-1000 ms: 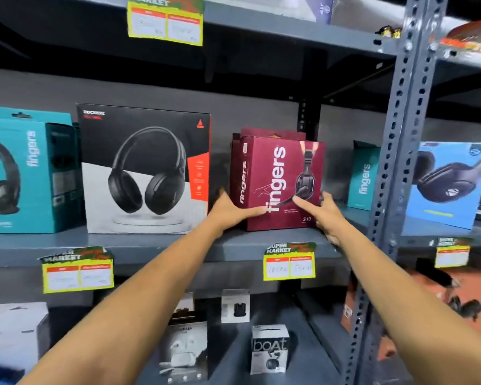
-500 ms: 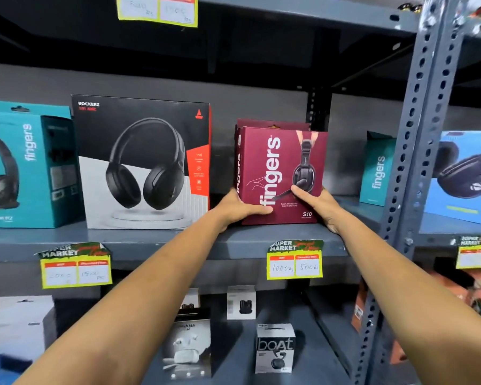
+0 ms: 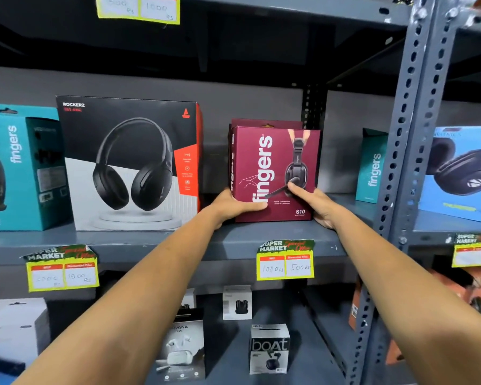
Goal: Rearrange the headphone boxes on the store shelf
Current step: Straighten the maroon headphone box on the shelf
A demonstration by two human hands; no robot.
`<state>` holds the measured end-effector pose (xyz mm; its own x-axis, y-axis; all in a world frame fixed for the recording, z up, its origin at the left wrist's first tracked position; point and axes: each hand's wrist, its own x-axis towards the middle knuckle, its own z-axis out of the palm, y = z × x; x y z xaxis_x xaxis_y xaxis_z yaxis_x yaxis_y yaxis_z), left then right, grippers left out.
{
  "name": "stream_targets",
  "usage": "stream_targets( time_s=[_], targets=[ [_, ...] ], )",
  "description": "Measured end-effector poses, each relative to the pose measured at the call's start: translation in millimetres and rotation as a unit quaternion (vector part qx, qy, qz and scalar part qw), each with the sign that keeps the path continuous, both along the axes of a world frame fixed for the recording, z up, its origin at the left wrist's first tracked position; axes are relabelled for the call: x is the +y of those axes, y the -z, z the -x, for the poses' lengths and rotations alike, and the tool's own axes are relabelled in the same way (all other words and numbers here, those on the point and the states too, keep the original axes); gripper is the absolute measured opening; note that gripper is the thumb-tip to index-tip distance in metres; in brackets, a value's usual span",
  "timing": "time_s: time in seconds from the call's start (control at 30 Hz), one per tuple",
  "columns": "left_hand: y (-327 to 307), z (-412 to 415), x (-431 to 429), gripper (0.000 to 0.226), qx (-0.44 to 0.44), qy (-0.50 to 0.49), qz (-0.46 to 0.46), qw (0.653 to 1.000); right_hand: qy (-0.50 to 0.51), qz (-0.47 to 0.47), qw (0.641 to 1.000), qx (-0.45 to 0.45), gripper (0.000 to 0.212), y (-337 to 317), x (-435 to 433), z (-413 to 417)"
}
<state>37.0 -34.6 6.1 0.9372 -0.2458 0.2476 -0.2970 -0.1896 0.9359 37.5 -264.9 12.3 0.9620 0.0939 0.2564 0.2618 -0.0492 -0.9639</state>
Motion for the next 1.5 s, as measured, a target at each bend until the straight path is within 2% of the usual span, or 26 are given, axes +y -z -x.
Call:
stream_targets(
  time_s=[0.17,0.3,0.4,0.53,0.63,0.7,0.8,0.9,1.03,1.23,1.5],
  targets=[
    [2,0,-3,0.069,-0.007,-0.005,-0.003,1.0,-0.006,0.01,1.0,0.017,0.1,1,-4,-2],
    [3,-1,-2,0.079,-0.012,-0.028,0.0,1.0,0.011,0.018,1.0,0.007,0.085,2,-3,3],
    [5,5,1,0.082,-0.023,-0.053,0.008,0.998,0.032,0.029,0.999,-0.008,0.084,3,-2,9],
    [8,14,10,0.078,-0.021,-0.043,-0.014,0.999,0.038,0.119,0.992,-0.025,0.088,7,-2,18],
    [6,19,16,0.078,-0.008,-0.025,-0.062,0.998,0.023,0.217,0.975,-0.052,0.068,9,-3,23],
    [7,21,19,0.082,-0.009,-0.028,-0.065,0.997,0.014,0.239,0.969,-0.057,0.055,9,-3,28],
    [9,25,19,0.095,-0.006,-0.045,-0.065,0.997,0.027,0.256,0.964,-0.062,0.052,11,-2,31],
    [12,24,17,0.088,-0.009,-0.059,-0.07,0.996,0.055,0.275,0.958,-0.065,0.055,14,-4,29],
    [12,27,15,0.086,-0.015,-0.072,-0.071,0.995,0.055,0.272,0.959,-0.061,0.048,11,-3,32],
    [11,30,13,0.073,-0.015,-0.074,-0.067,0.995,0.062,0.26,0.963,-0.045,0.051,11,-5,32],
    [9,28,14,0.097,0.001,-0.063,-0.071,0.996,0.052,0.253,0.966,-0.035,0.052,11,-6,29]
  ],
)
